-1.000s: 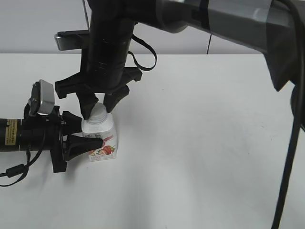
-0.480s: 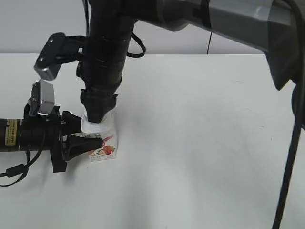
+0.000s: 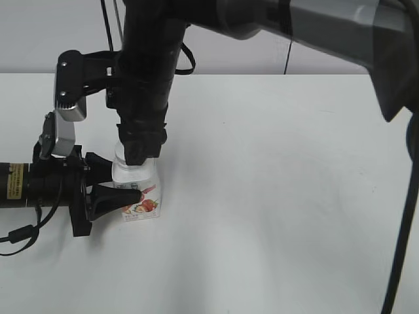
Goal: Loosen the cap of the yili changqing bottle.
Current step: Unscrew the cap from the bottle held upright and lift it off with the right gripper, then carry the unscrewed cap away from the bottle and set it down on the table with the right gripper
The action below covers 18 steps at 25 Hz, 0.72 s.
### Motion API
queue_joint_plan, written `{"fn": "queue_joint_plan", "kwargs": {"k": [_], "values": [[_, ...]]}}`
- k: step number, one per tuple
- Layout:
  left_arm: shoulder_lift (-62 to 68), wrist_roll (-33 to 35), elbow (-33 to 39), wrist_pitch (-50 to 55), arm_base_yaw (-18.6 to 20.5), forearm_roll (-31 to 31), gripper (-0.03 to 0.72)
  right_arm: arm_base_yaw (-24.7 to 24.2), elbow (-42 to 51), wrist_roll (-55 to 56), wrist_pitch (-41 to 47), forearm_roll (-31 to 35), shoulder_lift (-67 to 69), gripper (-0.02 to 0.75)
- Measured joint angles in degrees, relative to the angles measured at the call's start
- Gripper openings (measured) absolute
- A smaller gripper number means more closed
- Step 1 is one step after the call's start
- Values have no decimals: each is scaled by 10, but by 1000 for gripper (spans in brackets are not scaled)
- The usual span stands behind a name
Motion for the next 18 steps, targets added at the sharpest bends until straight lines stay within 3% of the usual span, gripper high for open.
{"fn": "queue_joint_plan", "kwargs": {"k": [6, 9, 13, 18], "values": [[0, 0, 0, 0, 0, 0, 358, 0, 0, 79, 0, -2, -40, 386], [0, 0, 0, 0, 0, 0, 358, 0, 0, 238, 0, -7, -44, 386], [0, 0, 0, 0, 0, 0, 358, 0, 0, 544, 0, -34, -44, 385], [0, 0, 0, 0, 0, 0, 358, 0, 0, 755, 0, -37, -44, 385]]}}
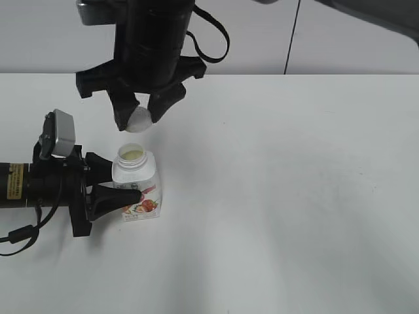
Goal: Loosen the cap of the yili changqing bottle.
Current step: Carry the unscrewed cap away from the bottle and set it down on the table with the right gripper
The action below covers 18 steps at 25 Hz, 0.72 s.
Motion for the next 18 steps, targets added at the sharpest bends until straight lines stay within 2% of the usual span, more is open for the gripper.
{"fn": "queue_joint_plan", "kwargs": {"k": [5, 11, 18], "values": [[0, 0, 0, 0, 0, 0, 358, -1, 0, 46, 0, -2, 0, 385], [0, 0, 0, 0, 0, 0, 358, -21, 0, 25, 0, -20, -12, 385], [0, 0, 0, 0, 0, 0, 358, -95, 6, 14, 0, -41, -48, 385]]}}
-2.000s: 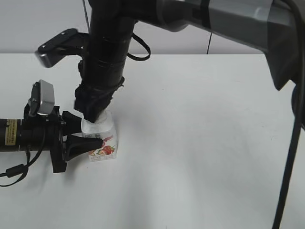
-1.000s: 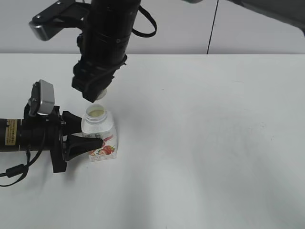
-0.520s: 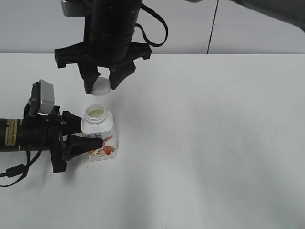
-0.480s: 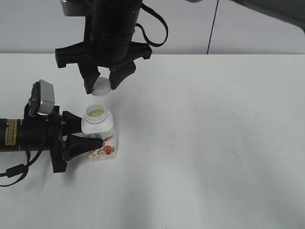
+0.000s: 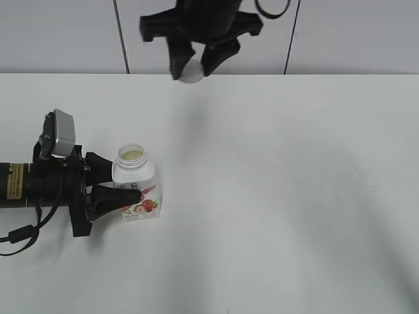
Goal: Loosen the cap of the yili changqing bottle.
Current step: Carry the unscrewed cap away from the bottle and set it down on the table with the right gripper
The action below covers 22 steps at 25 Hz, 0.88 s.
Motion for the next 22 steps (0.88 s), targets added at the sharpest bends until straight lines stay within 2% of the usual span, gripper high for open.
{"fn": "queue_joint_plan", "kwargs": {"k": [7, 14, 19, 22], "values": [[0, 0, 0, 0, 0, 0, 358, -122, 116, -15, 0, -8, -70, 385], [0, 0, 0, 0, 0, 0, 358, -224, 249, -31, 0, -65, -143, 385], [0, 0, 0, 0, 0, 0, 358, -274, 318, -44, 0, -74, -160, 385], [0, 0, 0, 0, 0, 0, 358, -283, 360, -45, -6, -76, -163, 385]]}}
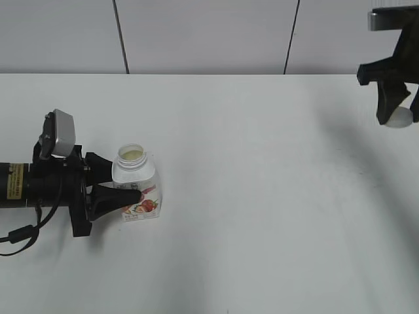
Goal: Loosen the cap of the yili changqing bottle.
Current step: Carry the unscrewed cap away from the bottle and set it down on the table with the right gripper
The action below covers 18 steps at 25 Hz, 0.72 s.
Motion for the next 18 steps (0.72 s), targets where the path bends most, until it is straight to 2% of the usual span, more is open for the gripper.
{"fn": "queue_joint_plan", "kwargs": {"k": [3, 11, 18], "values": [[0, 0, 0, 0, 0, 0, 358, 0, 57, -1, -56, 16, -1, 385], [0, 0, 0, 0, 0, 0, 358, 0, 215, -3, -315, 62, -1, 384], [0, 0, 0, -1, 0, 1, 358, 0, 244, -10, -403, 64, 47, 384]]}}
